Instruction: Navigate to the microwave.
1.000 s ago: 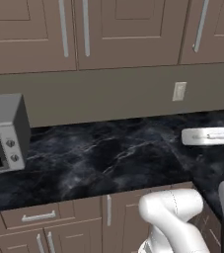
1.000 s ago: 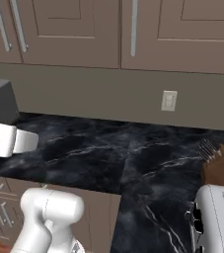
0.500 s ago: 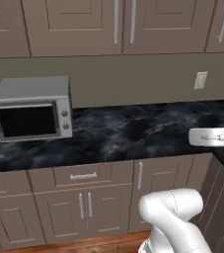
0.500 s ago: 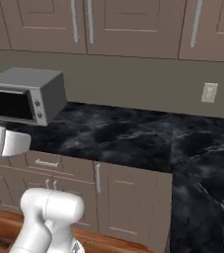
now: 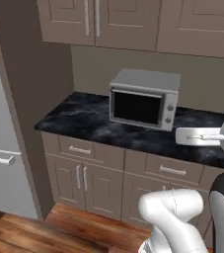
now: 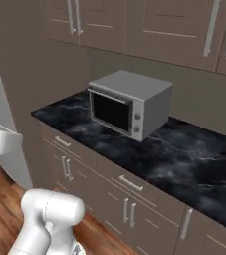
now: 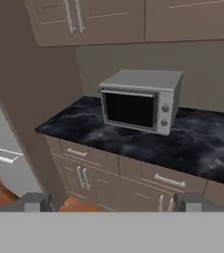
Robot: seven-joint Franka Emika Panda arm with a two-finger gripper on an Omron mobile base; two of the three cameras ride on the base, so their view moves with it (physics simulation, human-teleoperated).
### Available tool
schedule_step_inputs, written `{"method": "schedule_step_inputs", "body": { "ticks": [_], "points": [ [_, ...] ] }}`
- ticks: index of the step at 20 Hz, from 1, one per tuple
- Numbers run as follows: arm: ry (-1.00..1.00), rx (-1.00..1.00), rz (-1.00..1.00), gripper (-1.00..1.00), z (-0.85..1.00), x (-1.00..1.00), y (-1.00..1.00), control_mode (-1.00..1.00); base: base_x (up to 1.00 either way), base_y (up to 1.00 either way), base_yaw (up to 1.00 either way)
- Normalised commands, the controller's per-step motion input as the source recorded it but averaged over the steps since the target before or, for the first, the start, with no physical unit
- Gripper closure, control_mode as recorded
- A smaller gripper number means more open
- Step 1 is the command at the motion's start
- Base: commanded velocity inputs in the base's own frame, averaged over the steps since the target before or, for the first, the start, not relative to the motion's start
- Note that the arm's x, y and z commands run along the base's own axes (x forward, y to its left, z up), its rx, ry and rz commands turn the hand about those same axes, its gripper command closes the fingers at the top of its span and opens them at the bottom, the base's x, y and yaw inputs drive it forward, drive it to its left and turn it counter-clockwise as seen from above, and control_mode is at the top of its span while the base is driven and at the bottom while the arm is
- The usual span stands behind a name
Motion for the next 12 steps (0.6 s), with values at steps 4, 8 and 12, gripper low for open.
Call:
{"method": "schedule_step_inputs", "body": {
  "ticks": [4, 8, 12],
  "points": [
    [0.0, 0.0, 0.0, -1.0, 0.0, 0.0, 0.0, 1.0, 0.0, 0.22, 0.9],
    [0.0, 0.0, 0.0, -1.0, 0.0, 0.0, 0.0, 1.0, 0.0, 0.11, 0.94],
    [0.0, 0.0, 0.0, -1.0, 0.0, 0.0, 0.0, 1.0, 0.0, 0.01, 0.99]
  ]
}}
